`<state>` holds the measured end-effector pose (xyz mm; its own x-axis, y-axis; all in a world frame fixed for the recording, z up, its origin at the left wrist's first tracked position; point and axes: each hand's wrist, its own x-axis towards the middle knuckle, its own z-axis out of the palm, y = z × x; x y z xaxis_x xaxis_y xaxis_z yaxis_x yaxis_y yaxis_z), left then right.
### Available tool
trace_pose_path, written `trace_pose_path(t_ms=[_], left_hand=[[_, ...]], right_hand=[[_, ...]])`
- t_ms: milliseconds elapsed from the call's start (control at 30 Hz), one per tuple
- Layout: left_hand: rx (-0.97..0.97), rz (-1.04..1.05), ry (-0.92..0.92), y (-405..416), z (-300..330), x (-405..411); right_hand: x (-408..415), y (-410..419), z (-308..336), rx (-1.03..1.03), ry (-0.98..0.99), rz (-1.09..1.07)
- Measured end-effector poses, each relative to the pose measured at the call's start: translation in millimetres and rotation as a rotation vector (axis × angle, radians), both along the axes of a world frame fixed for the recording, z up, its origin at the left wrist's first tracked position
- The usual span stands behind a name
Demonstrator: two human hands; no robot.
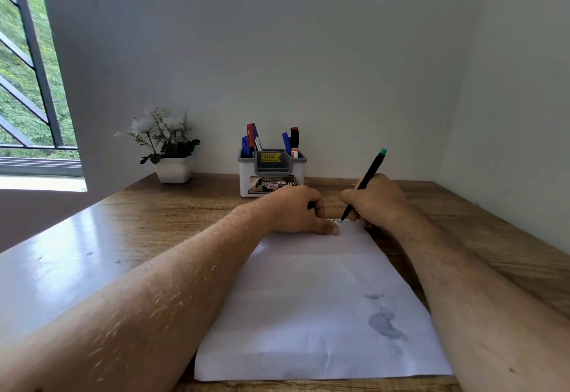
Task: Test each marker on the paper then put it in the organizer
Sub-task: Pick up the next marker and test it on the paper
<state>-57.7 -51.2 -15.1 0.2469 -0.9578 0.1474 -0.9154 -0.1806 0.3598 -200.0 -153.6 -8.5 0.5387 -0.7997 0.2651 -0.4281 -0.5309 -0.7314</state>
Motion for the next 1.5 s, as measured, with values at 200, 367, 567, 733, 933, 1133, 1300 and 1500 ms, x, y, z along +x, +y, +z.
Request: trace_pose_path(t_ms=[200,367,567,733,933,1133,1300,1500], left_hand=[[0.011,0.013,0.006,1,2,-2],[0.010,0.010,0.011,1,2,-3],[-0.073,0.018,0.057,3,2,-3],[-0.385,0.050,0.477,4,17,-2],[-0.694,0.122,1.241,6,23,4],[-0.818,0.170,1.188,4,20,14],[-0.900,0.167,1.468,10,25,13],[-0.811,0.184,1.521,13,26,8]], right_hand=[[2,-4,-1,-0.011,0.005,-0.065],[3,-7,-2,-0.006,0.015,-0.061],[5,-3,0,-0.016,-0.083,-0.035],[9,0,6,0.040,-0.298,0.005],[8,8,12,0.231,-0.529,0.219],[6,18,16,0.521,-0.708,0.360],[5,20,18,0.562,-0.768,0.398],[7,21,16,0.552,-0.726,0.388]])
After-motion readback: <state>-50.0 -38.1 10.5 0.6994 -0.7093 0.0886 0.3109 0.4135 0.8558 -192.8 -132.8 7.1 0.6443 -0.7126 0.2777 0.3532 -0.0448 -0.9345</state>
